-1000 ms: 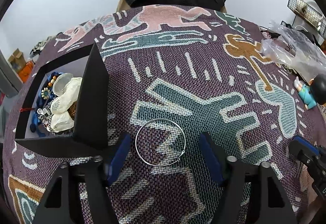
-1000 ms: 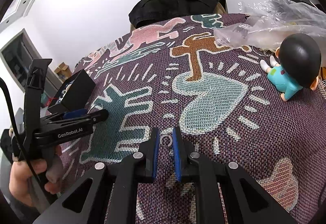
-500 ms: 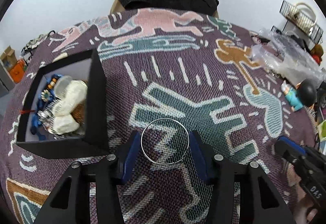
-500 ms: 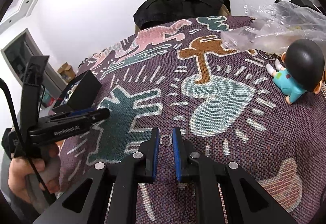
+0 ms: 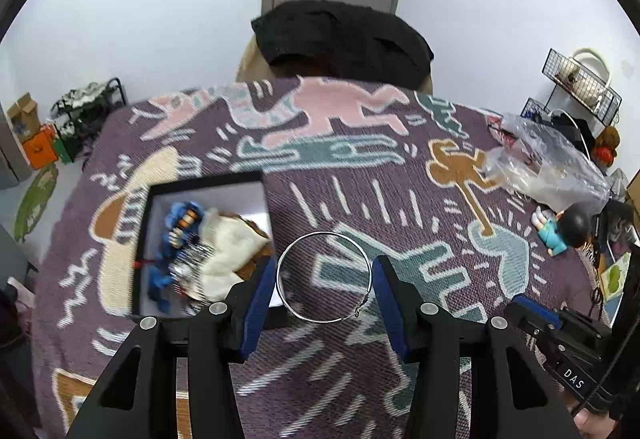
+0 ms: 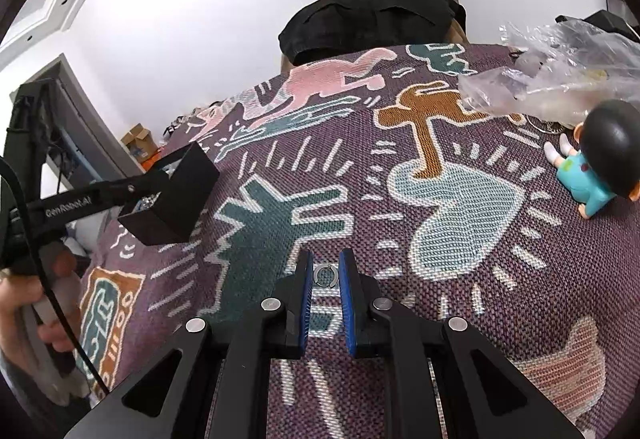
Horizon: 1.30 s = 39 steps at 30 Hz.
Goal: Organize jewelry
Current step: 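Drop the hoop into the box with left tool while right tool drops the small ring in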
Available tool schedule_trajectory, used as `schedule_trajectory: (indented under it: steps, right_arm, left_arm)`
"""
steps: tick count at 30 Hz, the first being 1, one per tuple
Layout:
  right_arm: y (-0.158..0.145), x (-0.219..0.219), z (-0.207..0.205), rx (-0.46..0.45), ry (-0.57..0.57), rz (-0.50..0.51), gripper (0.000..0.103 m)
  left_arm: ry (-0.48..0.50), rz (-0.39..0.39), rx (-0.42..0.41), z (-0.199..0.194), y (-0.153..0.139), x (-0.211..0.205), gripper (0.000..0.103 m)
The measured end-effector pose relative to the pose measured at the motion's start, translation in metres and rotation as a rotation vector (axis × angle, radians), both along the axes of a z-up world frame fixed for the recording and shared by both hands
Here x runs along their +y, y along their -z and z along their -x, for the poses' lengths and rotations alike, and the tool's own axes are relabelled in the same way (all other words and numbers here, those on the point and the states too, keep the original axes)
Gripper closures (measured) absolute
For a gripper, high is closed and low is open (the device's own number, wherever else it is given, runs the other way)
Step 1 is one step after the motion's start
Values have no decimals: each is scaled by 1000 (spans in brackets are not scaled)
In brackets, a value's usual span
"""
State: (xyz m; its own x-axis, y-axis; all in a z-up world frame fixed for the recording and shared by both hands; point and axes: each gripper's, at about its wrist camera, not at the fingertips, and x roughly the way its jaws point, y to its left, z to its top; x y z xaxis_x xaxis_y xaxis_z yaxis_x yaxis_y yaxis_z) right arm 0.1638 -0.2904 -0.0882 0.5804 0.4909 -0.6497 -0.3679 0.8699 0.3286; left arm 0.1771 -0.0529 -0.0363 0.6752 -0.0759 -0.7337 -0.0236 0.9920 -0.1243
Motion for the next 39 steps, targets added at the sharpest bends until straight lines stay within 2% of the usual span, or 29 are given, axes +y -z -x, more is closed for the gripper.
schedule_trajectory:
  steps: [9,20,21,23,26,32,39]
  right_arm:
    - [-6,16,2,-15,-28,6,89]
    - [-13,40,0,-28,-70,16,89]
    - [-15,44,0,-31,-77,16,89]
    - [-18,51,-1,-35,-89,14,89]
    - [-25,66,-3,-46,-112,14,89]
    - [-43,98,-8,-70,-161,3,89]
    - [-59,137,-18,-73,-218,-7,89]
  left_arm:
    - [-33,-11,-40,4,-20,31,51]
    - [-81,3,-19,-11,-11,65,50]
    - [-82,8,-12,-12,-10,67,49]
    - [-80,23,4,-14,-8,71,34]
    - [-105,44,-26,-8,-9,81,22]
    - [-143,92,-42,0,-9,105,21]
    - [-176,111,-51,11,-9,129,21]
